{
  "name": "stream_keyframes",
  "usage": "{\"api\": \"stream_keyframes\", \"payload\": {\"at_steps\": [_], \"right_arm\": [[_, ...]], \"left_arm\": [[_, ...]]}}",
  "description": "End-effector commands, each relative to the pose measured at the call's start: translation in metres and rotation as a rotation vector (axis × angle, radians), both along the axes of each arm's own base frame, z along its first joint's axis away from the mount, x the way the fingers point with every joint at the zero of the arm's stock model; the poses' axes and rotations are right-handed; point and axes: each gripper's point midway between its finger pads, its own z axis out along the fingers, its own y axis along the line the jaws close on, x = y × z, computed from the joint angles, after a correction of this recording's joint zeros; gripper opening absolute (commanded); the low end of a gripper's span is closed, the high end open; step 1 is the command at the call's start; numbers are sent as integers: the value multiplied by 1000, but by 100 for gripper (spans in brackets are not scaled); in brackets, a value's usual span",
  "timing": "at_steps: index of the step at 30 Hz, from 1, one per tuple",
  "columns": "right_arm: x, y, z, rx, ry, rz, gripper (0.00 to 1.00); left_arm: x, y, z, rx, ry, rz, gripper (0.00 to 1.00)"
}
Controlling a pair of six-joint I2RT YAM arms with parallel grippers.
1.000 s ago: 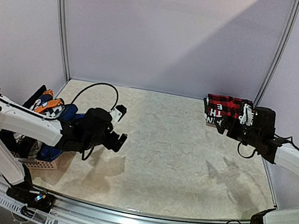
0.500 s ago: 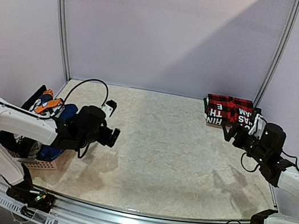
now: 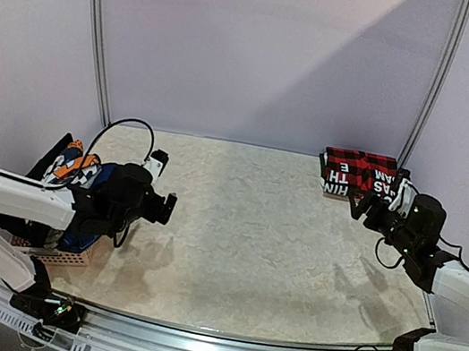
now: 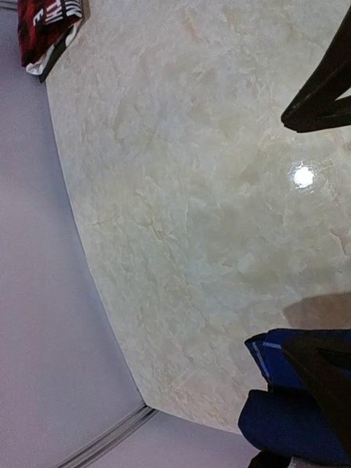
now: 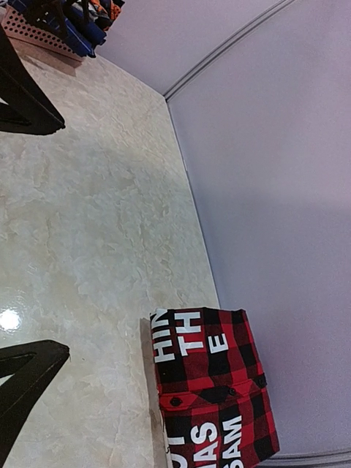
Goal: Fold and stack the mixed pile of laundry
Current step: Reset both arms
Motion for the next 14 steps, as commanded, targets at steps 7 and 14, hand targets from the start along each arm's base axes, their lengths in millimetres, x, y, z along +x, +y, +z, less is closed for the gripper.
{"api": "stream_keyframes", "payload": {"at_steps": [7, 14], "right_arm": [[-1, 2, 1, 1, -27, 10, 99], [1, 1, 1, 0, -41, 3, 99]], "left_arm": [[0, 27, 6, 9, -31, 84, 100], [-1, 39, 11, 21, -44, 118, 100]]}}
